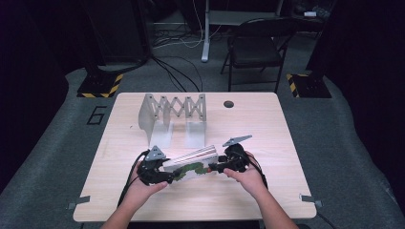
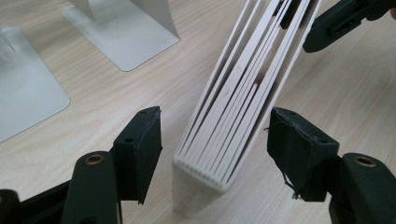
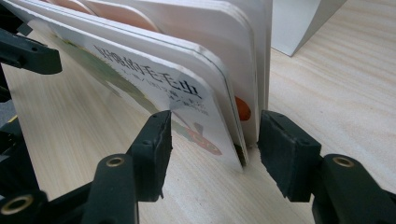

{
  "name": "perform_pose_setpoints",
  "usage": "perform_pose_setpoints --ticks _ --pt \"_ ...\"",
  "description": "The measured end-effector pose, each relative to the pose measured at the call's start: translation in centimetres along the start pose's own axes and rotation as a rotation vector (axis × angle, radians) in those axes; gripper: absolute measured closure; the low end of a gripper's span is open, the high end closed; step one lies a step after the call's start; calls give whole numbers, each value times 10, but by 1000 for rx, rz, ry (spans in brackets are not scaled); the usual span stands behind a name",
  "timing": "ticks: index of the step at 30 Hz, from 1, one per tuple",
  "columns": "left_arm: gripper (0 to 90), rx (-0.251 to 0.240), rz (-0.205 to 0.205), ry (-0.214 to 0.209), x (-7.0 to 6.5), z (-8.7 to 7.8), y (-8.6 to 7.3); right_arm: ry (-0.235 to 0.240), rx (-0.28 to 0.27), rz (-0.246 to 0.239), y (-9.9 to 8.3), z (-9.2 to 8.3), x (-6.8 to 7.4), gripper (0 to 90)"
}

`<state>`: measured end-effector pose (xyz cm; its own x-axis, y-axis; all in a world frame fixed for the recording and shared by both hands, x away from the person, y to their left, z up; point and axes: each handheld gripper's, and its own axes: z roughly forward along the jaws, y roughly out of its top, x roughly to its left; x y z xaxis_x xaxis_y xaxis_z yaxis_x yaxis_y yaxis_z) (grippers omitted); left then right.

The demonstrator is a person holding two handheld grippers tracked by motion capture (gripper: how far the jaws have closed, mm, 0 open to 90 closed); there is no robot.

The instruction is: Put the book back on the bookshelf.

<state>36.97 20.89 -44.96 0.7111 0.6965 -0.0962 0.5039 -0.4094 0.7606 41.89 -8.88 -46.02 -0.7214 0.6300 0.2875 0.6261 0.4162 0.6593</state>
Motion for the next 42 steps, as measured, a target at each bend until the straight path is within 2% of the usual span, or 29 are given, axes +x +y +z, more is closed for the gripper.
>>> perform_pose_setpoints --ticks 4,8,13,16,23,31,35,36,38,42 --pt "347 3 13 -11 -2 2 5 3 1 4 0 0 0 448" --pt "343 -2 37 -1 -3 3 10 4 4 8 0 1 0 450" --pt "391 -7 43 -12 -5 5 16 -1 4 7 0 1 0 451" --pt "416 6 58 -28 -5 7 18 0 -2 6 0 1 -1 452" --pt "434 3 68 -35 -6 11 21 1 -4 8 0 1 -1 454" --pt "460 24 90 -38 -7 11 23 3 -6 15 -1 2 -2 453" --pt "509 20 110 -48 -10 8 23 0 -7 14 0 3 -2 453" --pt "513 29 117 -39 -11 8 23 0 -10 19 0 3 -2 454" --pt "536 22 118 -41 -13 8 22 5 -19 31 1 3 -1 454" --pt "570 27 122 -32 -15 7 22 2 -28 25 1 3 -1 454"
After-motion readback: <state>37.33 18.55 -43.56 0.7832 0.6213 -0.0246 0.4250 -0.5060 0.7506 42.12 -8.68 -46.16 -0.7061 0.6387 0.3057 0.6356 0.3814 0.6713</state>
